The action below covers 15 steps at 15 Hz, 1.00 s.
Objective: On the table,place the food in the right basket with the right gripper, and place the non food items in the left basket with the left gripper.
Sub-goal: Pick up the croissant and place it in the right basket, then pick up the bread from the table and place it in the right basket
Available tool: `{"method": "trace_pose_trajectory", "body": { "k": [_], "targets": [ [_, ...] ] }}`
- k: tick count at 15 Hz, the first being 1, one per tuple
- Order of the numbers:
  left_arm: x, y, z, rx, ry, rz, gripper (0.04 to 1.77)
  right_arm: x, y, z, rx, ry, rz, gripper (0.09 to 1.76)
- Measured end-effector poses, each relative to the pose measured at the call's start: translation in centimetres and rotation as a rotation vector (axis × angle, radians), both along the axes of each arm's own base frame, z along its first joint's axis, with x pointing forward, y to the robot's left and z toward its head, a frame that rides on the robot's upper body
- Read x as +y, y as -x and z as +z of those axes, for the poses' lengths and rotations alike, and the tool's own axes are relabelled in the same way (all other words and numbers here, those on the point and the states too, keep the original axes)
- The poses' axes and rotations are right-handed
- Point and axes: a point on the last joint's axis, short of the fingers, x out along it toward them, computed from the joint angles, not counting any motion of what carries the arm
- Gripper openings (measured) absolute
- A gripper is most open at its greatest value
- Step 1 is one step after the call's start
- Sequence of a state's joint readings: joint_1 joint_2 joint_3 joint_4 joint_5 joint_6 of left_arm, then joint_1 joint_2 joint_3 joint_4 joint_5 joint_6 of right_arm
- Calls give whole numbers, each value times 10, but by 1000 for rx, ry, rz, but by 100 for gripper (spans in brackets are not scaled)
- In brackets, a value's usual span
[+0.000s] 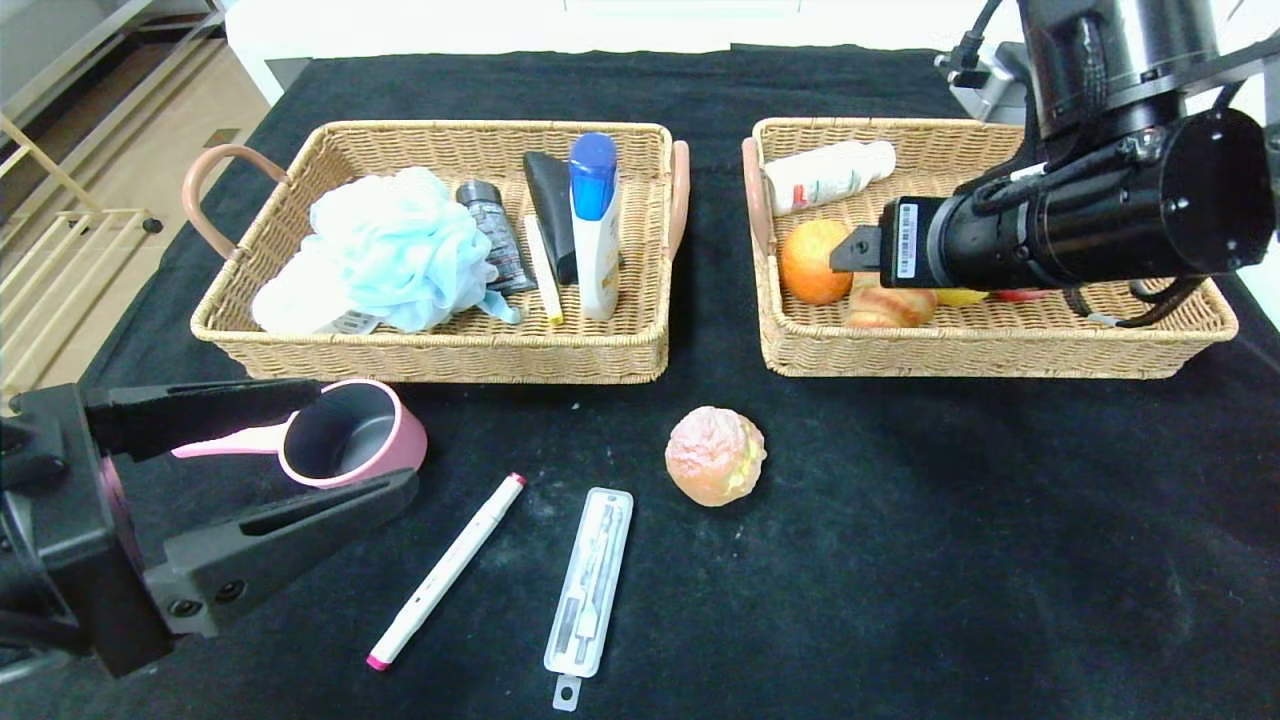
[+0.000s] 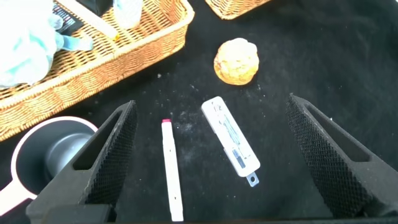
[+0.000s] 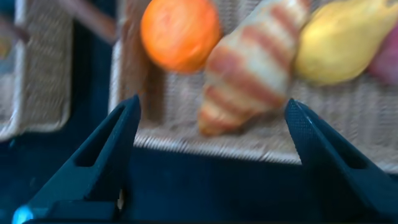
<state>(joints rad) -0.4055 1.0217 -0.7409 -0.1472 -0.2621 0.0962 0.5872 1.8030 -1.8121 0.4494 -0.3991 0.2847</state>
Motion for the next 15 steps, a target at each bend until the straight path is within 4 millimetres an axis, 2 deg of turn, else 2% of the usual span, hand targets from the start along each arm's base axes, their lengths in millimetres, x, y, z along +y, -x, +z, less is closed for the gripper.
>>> {"method": "trace_pose_trajectory", "body": {
  "k": [4,8,15],
  "targets": [
    [0,1,0,-6,-5,-2,172,31,34,-10,26,21,76,170],
    [3,1,1,-15,-7,14,172,62,58,-21,42,38,139,170],
    [6,4,5,-37,-5,30,172,107,63,-54,56,101,90,170]
  ]
}}
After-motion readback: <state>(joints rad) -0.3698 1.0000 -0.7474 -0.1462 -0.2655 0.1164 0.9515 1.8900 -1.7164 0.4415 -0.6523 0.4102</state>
